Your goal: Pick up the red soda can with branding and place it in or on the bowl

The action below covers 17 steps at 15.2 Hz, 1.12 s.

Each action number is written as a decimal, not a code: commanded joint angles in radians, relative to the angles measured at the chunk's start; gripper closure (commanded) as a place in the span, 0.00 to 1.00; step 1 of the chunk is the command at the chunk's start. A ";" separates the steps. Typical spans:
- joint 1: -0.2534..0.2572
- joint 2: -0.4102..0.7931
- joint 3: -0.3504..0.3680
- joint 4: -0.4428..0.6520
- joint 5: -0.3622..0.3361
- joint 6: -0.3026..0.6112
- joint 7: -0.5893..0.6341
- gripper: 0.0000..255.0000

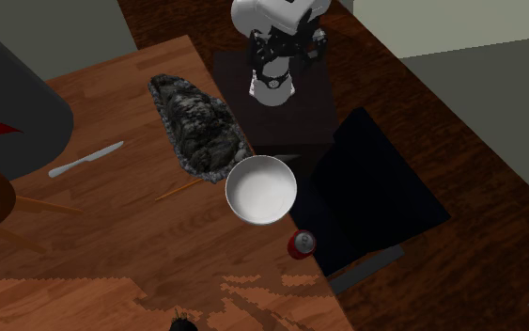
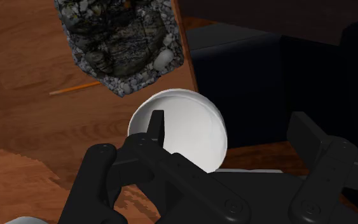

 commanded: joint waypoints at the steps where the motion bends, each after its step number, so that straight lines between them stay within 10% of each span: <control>1: 0.000 0.000 0.000 0.000 0.000 0.000 0.000 0.00; 17: 0.005 0.599 -0.008 0.225 0.028 0.378 -0.019 0.00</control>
